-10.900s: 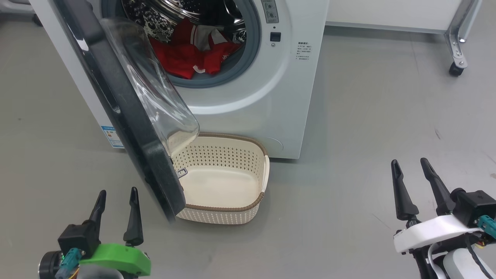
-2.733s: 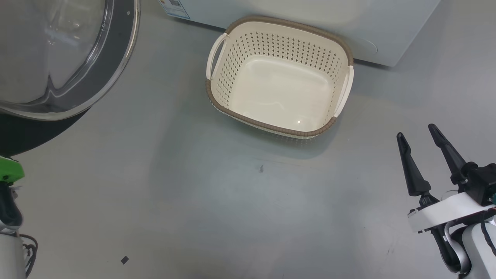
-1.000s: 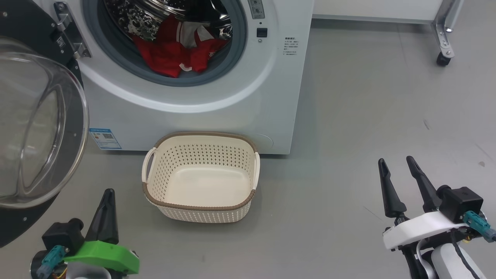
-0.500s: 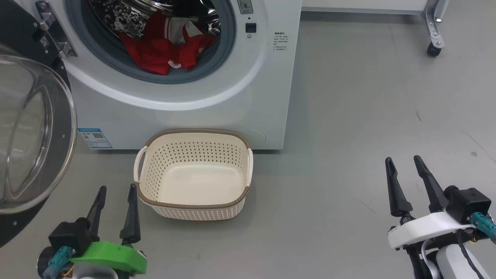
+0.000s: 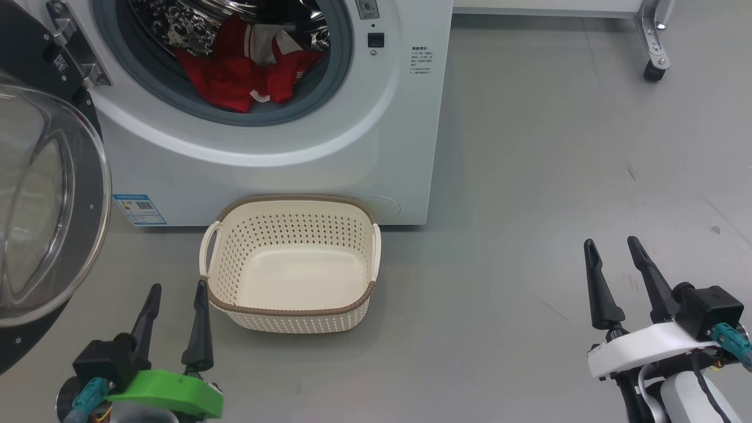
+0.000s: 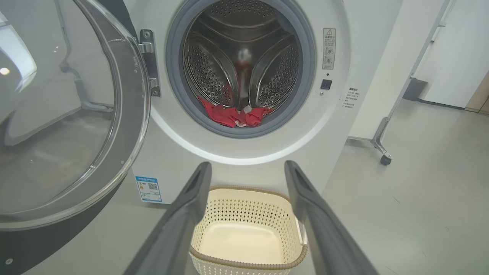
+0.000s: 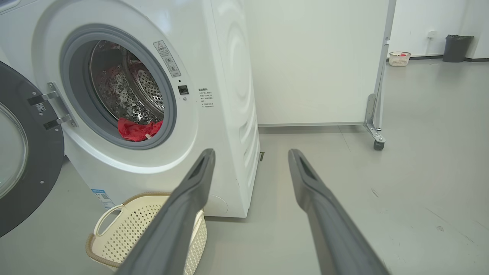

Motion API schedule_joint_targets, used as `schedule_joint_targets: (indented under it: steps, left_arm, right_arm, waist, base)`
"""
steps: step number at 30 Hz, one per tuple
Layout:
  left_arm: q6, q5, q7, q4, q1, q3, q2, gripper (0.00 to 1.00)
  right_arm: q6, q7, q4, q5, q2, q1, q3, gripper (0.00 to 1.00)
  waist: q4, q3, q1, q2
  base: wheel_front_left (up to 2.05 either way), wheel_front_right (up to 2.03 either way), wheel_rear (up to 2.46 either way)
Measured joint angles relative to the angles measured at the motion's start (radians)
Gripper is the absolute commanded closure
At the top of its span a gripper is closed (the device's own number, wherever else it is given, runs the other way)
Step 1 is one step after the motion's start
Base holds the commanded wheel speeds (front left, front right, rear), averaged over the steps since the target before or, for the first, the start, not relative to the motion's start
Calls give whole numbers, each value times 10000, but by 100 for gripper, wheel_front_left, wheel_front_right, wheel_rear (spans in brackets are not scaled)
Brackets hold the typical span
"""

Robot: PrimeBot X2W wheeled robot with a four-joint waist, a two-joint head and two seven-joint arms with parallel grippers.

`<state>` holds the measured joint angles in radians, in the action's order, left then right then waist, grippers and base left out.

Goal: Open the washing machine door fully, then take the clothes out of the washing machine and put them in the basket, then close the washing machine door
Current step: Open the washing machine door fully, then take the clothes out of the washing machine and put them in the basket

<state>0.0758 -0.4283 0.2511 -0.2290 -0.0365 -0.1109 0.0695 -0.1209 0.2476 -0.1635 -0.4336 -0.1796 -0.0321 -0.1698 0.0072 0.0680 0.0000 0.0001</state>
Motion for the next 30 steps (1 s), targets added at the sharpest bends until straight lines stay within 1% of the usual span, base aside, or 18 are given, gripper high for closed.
schedule_joint_targets:
  steps: [30]
  left_arm:
    - [-2,-136,8,194,174,-4,-25,0]
  right_arm:
    - [-6,0,-2,84,148,5,61,0]
  waist:
    - [-58,90,0,0]
  base:
    - [0,0,0]
